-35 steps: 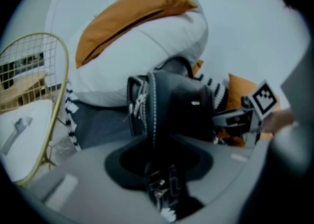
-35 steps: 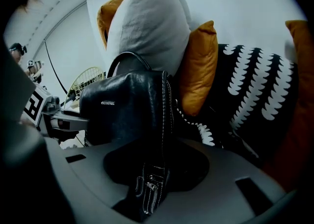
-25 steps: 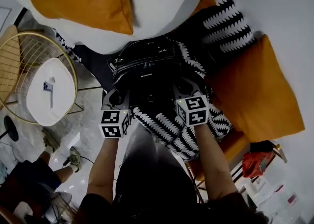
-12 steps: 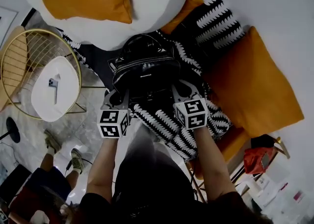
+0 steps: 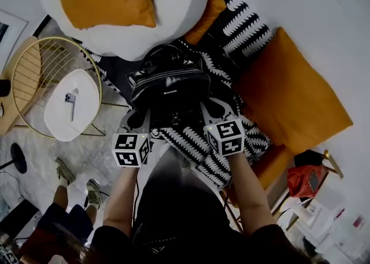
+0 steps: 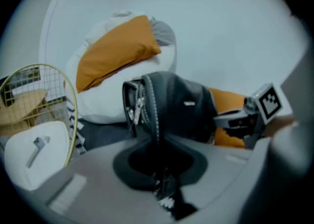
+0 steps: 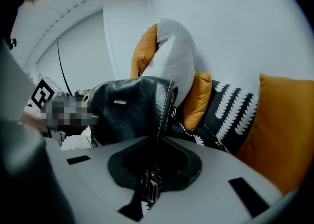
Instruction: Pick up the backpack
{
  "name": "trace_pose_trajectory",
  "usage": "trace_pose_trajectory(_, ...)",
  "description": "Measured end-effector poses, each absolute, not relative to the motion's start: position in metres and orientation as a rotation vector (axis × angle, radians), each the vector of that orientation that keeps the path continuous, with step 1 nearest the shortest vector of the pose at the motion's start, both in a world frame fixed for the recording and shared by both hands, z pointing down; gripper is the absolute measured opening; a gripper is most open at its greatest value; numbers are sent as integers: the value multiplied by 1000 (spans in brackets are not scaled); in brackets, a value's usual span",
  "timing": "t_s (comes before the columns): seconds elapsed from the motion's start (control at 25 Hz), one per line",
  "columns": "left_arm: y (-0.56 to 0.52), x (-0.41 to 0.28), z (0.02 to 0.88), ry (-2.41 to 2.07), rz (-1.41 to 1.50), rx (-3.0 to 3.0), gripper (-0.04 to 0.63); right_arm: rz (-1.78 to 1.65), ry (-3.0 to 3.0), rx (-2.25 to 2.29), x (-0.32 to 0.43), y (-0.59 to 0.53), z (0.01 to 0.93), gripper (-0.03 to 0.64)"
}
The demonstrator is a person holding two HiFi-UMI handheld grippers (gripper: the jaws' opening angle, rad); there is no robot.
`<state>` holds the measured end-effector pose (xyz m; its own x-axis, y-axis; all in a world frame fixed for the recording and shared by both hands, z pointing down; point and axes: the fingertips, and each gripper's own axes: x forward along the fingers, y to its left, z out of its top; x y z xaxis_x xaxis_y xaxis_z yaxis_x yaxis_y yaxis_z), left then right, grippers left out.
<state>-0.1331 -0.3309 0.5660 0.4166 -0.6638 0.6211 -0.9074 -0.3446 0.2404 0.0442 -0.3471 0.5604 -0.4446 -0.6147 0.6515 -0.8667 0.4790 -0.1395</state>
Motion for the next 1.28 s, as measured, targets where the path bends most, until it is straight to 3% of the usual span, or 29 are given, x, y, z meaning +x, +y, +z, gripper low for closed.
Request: trace_pose_trajectory(1.28,-306,-142,383,-1425,472,2387,38,499,-2394,1397,36,-310,386,23)
